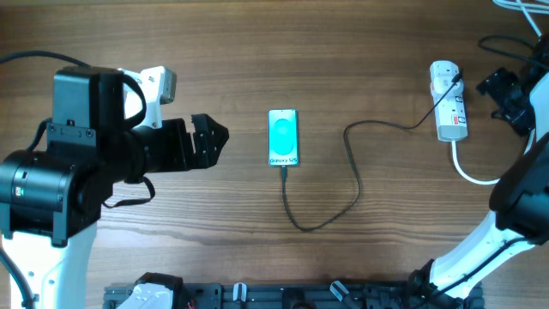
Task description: Plug charger to phone and switch on socket
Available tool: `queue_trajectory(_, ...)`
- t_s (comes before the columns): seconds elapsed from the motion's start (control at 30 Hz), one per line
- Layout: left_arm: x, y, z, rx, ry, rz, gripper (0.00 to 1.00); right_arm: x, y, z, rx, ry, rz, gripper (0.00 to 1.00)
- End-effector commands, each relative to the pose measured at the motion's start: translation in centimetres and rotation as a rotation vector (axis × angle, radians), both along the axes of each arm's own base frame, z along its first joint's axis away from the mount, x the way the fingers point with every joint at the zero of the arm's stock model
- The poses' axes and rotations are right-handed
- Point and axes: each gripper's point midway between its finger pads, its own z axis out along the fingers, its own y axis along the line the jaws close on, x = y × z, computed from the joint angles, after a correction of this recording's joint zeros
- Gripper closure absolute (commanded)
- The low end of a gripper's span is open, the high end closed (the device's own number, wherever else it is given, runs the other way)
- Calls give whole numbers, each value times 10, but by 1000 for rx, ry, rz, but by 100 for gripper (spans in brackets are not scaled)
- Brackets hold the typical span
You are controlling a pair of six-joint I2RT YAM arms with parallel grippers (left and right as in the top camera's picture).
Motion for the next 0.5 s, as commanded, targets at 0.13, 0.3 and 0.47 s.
queue_trajectory(0.13,1,1,0,11,-11,-10,0,15,15,-33,76,7,164,0)
queue_trajectory(0.3,1,1,0,11,-11,-10,0,12,17,-45,91,21,166,0)
queue_trajectory(0.47,1,1,0,11,-11,-10,0,17,23,-46,119,-7,190,0)
